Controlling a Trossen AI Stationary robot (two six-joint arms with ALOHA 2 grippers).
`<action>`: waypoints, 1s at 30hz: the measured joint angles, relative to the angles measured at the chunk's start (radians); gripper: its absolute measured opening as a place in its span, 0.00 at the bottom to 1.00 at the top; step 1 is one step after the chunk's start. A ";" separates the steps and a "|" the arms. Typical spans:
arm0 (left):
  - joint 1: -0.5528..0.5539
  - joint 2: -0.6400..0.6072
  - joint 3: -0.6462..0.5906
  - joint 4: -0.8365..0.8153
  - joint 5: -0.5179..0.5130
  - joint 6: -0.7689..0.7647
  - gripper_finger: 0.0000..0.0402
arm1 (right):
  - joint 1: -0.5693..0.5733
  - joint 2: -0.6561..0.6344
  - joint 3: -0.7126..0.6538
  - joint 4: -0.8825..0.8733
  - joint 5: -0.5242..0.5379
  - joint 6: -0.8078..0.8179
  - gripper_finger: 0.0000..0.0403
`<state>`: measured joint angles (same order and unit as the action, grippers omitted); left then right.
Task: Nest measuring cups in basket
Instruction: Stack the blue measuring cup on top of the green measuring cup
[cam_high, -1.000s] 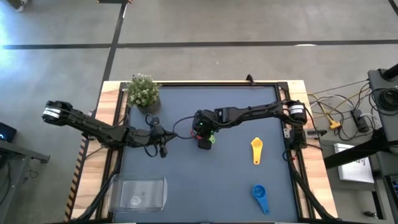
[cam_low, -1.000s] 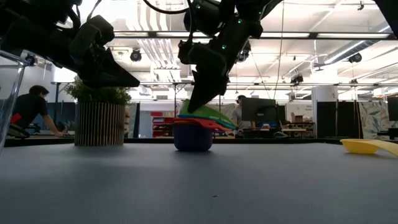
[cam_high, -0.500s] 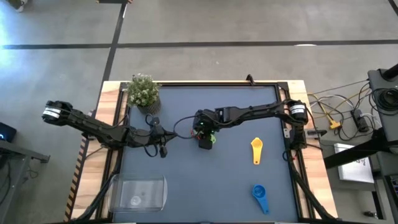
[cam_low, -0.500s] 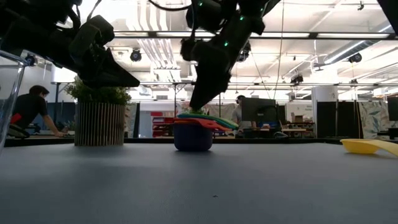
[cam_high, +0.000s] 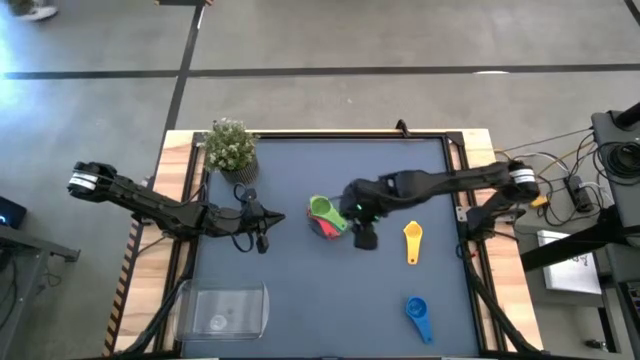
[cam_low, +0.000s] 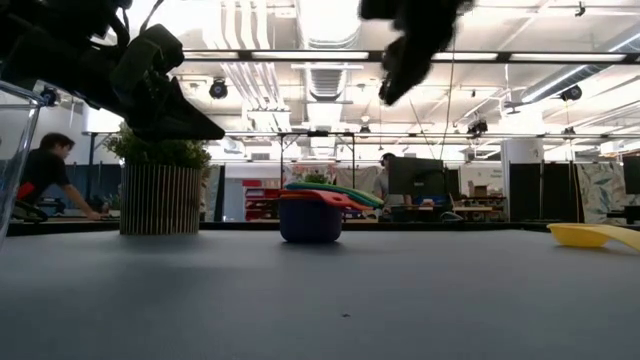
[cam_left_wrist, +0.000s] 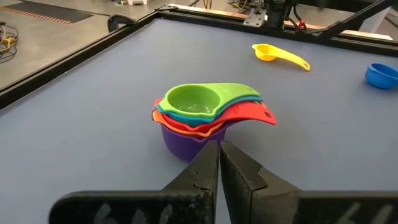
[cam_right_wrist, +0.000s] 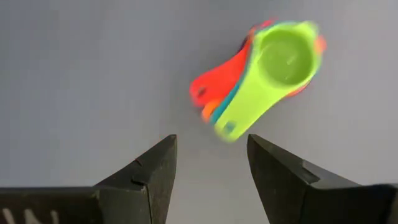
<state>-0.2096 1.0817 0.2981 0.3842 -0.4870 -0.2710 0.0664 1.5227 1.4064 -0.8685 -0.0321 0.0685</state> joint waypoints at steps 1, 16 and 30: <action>0.000 0.000 0.000 0.001 0.000 0.000 0.00 | 0.026 -0.019 -0.021 -0.010 -0.001 0.001 0.46; 0.000 0.000 0.000 0.006 0.000 -0.011 0.00 | 0.400 -0.323 -0.399 -0.026 0.026 0.404 0.44; 0.000 0.000 0.000 0.006 0.000 -0.029 0.00 | 0.625 -0.413 -0.651 0.198 0.006 0.632 0.43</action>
<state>-0.2096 1.0815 0.2981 0.3903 -0.4870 -0.2999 0.6913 1.1095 0.7553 -0.6708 -0.0265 0.7009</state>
